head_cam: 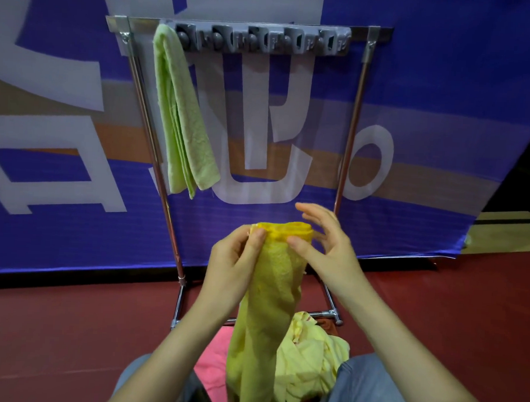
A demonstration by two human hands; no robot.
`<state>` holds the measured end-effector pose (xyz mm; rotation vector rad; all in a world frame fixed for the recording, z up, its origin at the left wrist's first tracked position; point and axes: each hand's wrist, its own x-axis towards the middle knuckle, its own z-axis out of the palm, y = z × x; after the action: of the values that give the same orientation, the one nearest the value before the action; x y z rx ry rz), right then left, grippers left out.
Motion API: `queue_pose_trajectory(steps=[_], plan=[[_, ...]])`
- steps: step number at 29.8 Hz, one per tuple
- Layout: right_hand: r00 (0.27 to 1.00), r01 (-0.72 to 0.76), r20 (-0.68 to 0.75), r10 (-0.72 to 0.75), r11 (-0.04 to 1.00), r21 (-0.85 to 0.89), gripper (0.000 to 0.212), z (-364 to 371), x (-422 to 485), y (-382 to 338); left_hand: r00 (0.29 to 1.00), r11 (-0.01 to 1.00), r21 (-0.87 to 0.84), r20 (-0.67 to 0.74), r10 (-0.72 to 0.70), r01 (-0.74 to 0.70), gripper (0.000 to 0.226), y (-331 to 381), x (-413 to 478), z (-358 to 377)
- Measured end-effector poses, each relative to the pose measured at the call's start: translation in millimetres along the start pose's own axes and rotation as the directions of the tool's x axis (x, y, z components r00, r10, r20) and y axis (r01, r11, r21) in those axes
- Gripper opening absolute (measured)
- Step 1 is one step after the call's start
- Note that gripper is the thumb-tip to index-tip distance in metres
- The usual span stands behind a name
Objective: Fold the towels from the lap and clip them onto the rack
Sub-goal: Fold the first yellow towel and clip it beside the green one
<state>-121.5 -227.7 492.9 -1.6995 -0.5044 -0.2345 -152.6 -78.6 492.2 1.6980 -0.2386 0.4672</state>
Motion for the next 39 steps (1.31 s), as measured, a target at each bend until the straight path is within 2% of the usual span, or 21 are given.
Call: queue_pose_trajectory(steps=[2,4,7,10,13,16,19,22,25,27,28,30,31,33,34,36,37,39], plan=[[0.989,0.081,-0.114,-0.091,0.992,-0.093,0.032,3.0,-1.3,-1.8,0.998,0.999,0.008,-0.041,-0.044,0.044,0.022,-1.2,0.7,-2.7],[0.976,0.045,-0.208,-0.062,0.995,-0.085,0.026,7.8,-3.2,0.6,0.989,0.994,-0.011,-0.103,-0.106,0.106,0.024,-1.3,2.1,-4.8],[0.989,-0.096,-0.115,0.098,0.995,0.017,0.018,24.3,-7.0,3.0,0.973,0.982,-0.058,-0.136,-0.188,0.181,0.022,0.4,4.1,-3.0],[0.981,-0.172,-0.084,0.176,0.984,0.052,0.018,37.7,-10.8,7.7,0.956,0.950,-0.152,-0.061,-0.286,0.274,0.026,0.1,4.8,0.2],[0.968,-0.192,-0.149,0.200,0.979,0.063,0.020,44.0,-11.7,10.1,0.931,0.905,-0.227,0.023,-0.365,0.360,0.029,-4.5,6.1,-1.0],[0.953,-0.206,-0.224,0.203,0.978,0.007,0.024,50.0,-10.9,14.0,0.920,0.891,-0.228,0.067,-0.387,0.392,0.029,-9.1,7.4,-1.0],[0.942,-0.195,-0.282,0.180,0.980,-0.026,0.032,53.2,-11.3,19.7,0.885,0.829,-0.310,0.140,-0.444,0.465,0.029,-10.3,8.7,-3.1],[0.944,-0.134,-0.308,0.119,0.991,-0.029,0.020,50.5,-14.8,25.1,0.849,0.770,-0.357,0.218,-0.482,0.529,0.033,-10.9,8.2,-6.4],[0.950,-0.145,-0.284,0.134,0.989,-0.020,0.008,32.6,-9.6,34.6,0.834,0.760,-0.351,0.148,-0.532,0.547,0.038,-6.7,10.9,-11.6],[0.946,-0.171,-0.283,0.160,0.985,-0.014,0.011,10.7,5.6,27.6,0.859,0.830,-0.247,0.017,-0.512,0.500,0.037,0.9,21.7,-22.8],[0.948,-0.154,-0.282,0.144,0.988,-0.010,0.011,-3.7,16.1,15.5,0.895,0.890,-0.147,-0.048,-0.443,0.432,0.034,9.6,30.7,-30.4],[0.964,-0.007,-0.265,-0.001,1.000,-0.030,0.014,-33.3,38.6,-26.4,0.976,0.979,0.081,-0.128,-0.174,0.185,0.034,40.2,51.9,-47.3],[0.963,0.108,-0.243,-0.117,0.993,-0.049,0.017,-46.3,48.5,-52.2,0.991,0.988,0.154,-0.134,-0.013,0.033,0.034,59.2,61.6,-55.2],[0.931,0.277,-0.223,-0.288,0.958,-0.077,0.021,-64.1,63.1,-89.3,0.966,0.957,0.190,-0.095,0.242,-0.221,0.027,91.3,75.3,-66.2],[0.930,0.283,-0.215,-0.299,0.954,-0.103,0.020,-66.2,70.4,-91.3,0.953,0.936,0.214,-0.063,0.298,-0.279,0.025,93.3,80.0,-68.8],[0.964,0.147,-0.186,-0.190,0.964,-0.224,0.016,-60.1,77.1,-71.8,0.957,0.900,0.336,0.019,0.288,-0.278,0.030,74.0,81.2,-64.3],[0.981,0.038,-0.177,-0.083,0.970,-0.242,0.015,-57.5,75.3,-51.0,0.975,0.901,0.375,0.032,0.221,-0.216,0.034,55.1,77.2,-60.0],[0.979,-0.099,-0.189,0.070,0.984,-0.147,0.016,-56.4,73.6,-28.0,0.996,0.936,0.339,0.011,0.093,-0.091,0.033,30.6,75.9,-54.1]])
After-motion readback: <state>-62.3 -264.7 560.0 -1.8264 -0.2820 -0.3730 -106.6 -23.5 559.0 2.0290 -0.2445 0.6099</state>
